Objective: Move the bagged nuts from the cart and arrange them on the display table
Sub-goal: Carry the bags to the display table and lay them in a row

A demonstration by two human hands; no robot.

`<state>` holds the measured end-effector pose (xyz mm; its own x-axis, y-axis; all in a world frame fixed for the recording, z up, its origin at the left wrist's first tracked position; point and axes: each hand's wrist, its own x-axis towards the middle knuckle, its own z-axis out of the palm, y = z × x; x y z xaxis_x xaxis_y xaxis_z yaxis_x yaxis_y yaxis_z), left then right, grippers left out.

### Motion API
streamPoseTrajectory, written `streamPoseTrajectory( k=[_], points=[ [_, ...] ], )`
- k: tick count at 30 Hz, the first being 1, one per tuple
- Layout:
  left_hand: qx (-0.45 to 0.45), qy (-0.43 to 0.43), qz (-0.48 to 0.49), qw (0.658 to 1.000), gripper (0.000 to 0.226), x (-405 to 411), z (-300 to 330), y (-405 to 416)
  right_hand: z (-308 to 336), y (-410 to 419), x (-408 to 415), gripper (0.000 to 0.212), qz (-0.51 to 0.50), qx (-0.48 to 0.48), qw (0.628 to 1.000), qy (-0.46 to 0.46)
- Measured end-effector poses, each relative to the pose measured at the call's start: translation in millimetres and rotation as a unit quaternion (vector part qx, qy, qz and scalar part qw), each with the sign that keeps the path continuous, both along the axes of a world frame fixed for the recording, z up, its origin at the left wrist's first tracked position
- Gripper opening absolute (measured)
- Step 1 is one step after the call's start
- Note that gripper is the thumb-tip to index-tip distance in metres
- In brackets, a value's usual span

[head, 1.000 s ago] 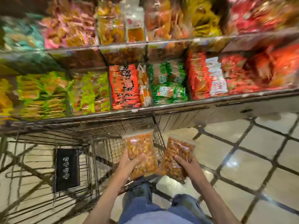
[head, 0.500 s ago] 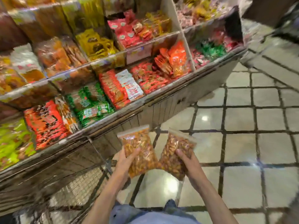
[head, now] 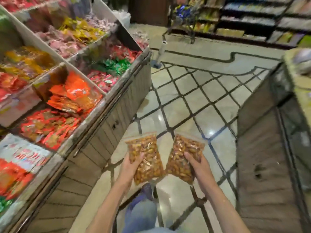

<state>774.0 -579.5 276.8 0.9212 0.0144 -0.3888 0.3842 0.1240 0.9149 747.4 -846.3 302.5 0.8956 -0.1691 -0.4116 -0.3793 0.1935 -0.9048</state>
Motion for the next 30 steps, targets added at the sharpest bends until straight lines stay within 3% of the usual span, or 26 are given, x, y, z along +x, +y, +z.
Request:
streamPoseTrajectory(
  k=[3, 7, 10, 16, 20, 24, 28, 30],
  points=[
    [-0.001, -0.005, -0.067, 0.998, 0.076, 65.3, -2.5, -39.8, -2.6, -35.5, 35.8, 0.040, -0.072, 0.003, 0.997, -0.003],
    [-0.003, -0.018, -0.139, 0.990, 0.063, 158.2, -5.2, -89.5, -3.2, -81.4, 92.3, 0.047, -0.127, -0.005, 0.992, -0.001],
    [-0.002, -0.020, -0.192, 0.981, 0.074, 228.0, -1.0, -123.1, 0.9, -111.8, 138.0, 0.048, -0.169, -0.020, 0.985, 0.005],
    [-0.011, -0.025, -0.293, 0.956, 0.050, 356.2, 10.2, -214.0, 17.6, -168.9, 223.0, 0.050, -0.248, -0.041, 0.968, 0.001],
    [-0.014, -0.016, -0.357, 0.934, 0.056, 420.5, 17.9, -282.2, 24.1, -214.7, 260.6, 0.043, -0.311, -0.028, 0.950, -0.007],
    [-0.015, -0.002, -0.405, 0.914, 0.063, 475.0, 19.6, -360.4, 20.7, -274.1, 297.8, 0.050, -0.361, -0.011, 0.932, -0.008],
    [-0.007, -0.006, -0.424, 0.905, 0.046, 522.8, 18.6, -448.5, 12.7, -348.5, 339.0, 0.033, -0.408, -0.012, 0.913, -0.016],
    [-0.003, -0.007, -0.434, 0.901, 0.054, 545.5, 16.6, -491.1, 7.3, -389.8, 359.9, 0.032, -0.421, -0.018, 0.907, -0.010]
  ],
)
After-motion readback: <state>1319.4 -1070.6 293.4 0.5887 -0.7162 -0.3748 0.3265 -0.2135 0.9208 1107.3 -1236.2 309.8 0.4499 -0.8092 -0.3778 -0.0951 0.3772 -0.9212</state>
